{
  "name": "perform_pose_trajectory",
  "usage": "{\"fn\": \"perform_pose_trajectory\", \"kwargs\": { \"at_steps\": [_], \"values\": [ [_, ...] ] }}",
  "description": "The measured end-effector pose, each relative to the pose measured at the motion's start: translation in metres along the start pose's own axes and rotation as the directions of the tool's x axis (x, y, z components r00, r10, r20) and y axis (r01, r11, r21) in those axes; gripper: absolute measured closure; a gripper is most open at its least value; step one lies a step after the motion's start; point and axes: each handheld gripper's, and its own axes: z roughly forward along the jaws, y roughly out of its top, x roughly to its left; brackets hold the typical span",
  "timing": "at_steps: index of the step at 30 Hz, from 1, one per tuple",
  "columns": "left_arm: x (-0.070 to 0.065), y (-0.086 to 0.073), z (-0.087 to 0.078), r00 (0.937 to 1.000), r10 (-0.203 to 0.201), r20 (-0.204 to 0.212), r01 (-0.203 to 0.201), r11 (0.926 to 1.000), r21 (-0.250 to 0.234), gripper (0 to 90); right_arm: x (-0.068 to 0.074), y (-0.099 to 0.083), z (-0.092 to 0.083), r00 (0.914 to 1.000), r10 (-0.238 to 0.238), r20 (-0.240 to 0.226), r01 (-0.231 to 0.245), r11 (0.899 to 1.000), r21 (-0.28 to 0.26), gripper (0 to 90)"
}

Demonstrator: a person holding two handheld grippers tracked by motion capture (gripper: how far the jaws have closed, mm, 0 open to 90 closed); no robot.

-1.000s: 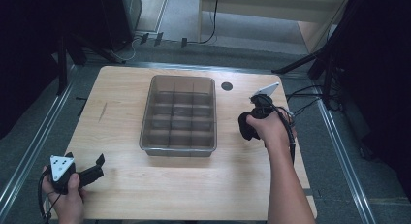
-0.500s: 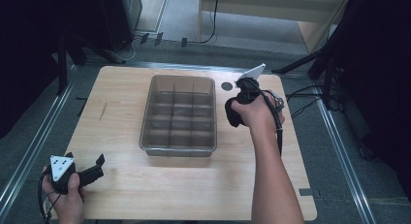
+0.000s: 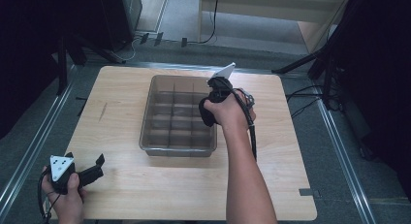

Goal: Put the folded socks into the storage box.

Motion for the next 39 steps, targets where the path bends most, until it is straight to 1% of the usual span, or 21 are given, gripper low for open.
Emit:
{"fn": "perform_pose_trajectory", "kwargs": {
  "at_steps": [1,6,7,8,9,11,15,17,18,19,20,21,22,24,27,31,34,35,36,37,39],
  "values": [
    [0.0,0.0,0.0,1.0,0.0,0.0,0.0,1.0,0.0,0.0,0.0,0.0,0.0,1.0,0.0,0.0,0.0,1.0,0.0,73.4],
    [0.0,0.0,0.0,1.0,-0.004,0.003,0.004,1.0,-0.003,0.0,0.016,0.002,0.015,0.9995,-0.031,0.004,0.031,0.999,0.013,73.2],
    [0.0,0.0,0.0,1.0,-0.004,0.003,0.004,1.0,-0.003,0.0,0.016,0.002,0.015,0.9995,-0.031,0.004,0.031,0.999,0.013,73.2],
    [0.0,0.0,0.0,1.0,-0.005,0.003,0.005,1.0,-0.003,0.0,0.019,0.002,0.02,0.9994,-0.035,0.002,0.035,0.999,0.017,73.2],
    [0.0,0.0,0.0,1.0,-0.005,0.003,0.005,1.0,-0.004,0.0,0.019,0.002,0.02,0.9994,-0.035,0.002,0.035,0.999,0.017,73.2],
    [0.001,0.0,0.0,1.0,-0.007,0.005,0.007,1.0,-0.003,0.0,0.021,0.002,0.028,0.9994,-0.034,0.004,0.034,0.999,0.025,73.0],
    [0.001,0.0,0.0,1.0,-0.006,0.006,0.007,1.0,-0.002,0.0,0.021,0.001,0.035,0.9996,-0.03,0.001,0.03,0.999,0.032,72.8],
    [0.001,0.0,0.0,1.0,-0.006,0.006,0.006,1.0,-0.001,0.0,0.02,0.0,0.041,0.9994,-0.035,0.001,0.035,0.999,0.04,71.6],
    [0.001,0.0,0.0,1.0,-0.006,0.006,0.006,1.0,0.0,0.0,0.019,0.0,0.042,0.9987,-0.05,0.008,0.05,0.998,0.038,70.2],
    [0.001,0.0,0.0,1.0,-0.006,0.006,0.006,1.0,0.0,0.0,0.019,0.0,0.042,0.9987,-0.05,0.008,0.05,0.998,0.038,70.2],
    [0.001,0.0,0.0,1.0,-0.006,0.006,0.006,1.0,0.0,0.0,0.02,0.0,0.044,0.9978,-0.064,0.018,0.063,0.997,0.037,67.7],
    [0.001,0.0,0.0,1.0,-0.005,0.005,0.005,1.0,0.0,0.0,0.02,0.0,0.045,0.9973,-0.072,0.017,0.071,0.997,0.039,64.1],
    [0.001,0.0,0.0,1.0,-0.005,0.004,0.005,1.0,-0.001,0.0,0.02,0.0,0.046,0.9973,-0.073,0.0,0.073,0.996,0.042,61.9],
    [0.001,0.0,0.0,1.0,-0.005,0.004,0.005,1.0,-0.001,0.0,0.02,0.0,0.046,0.9972,-0.075,0.0,0.075,0.996,0.039,61.5],
    [0.001,0.0,0.0,1.0,-0.005,0.004,0.005,1.0,-0.002,0.0,0.018,0.0,0.041,0.9974,-0.072,-0.001,0.072,0.997,0.027,57.2],
    [0.0,0.0,0.0,1.0,-0.004,0.004,0.004,1.0,-0.002,0.0,0.016,-0.001,0.037,0.9977,-0.067,-0.009,0.067,0.998,0.016,56.7],
    [0.001,0.0,0.0,1.0,-0.005,0.004,0.005,1.0,-0.002,0.0,0.015,-0.002,0.036,0.9978,-0.065,-0.011,0.065,0.998,0.023,58.6],
    [0.001,0.0,0.0,1.0,-0.004,0.003,0.004,1.0,-0.002,0.0,0.016,-0.002,0.036,0.9981,-0.062,-0.008,0.062,0.997,0.035,62.5],
    [0.0,0.0,0.0,1.0,-0.003,0.003,0.003,1.0,-0.001,0.0,0.018,-0.004,0.039,0.998,-0.063,0.006,0.062,0.995,0.072,71.3],
    [0.0,0.0,0.0,1.0,-0.003,0.003,0.003,1.0,-0.001,0.0,0.018,-0.004,0.039,0.998,-0.063,0.006,0.062,0.995,0.072,71.3],
    [0.0,0.0,0.0,1.0,-0.002,0.003,0.002,1.0,0.0,0.0,0.021,-0.006,0.046,0.9959,-0.086,0.028,0.082,0.991,0.109,74.2]
  ]
}}
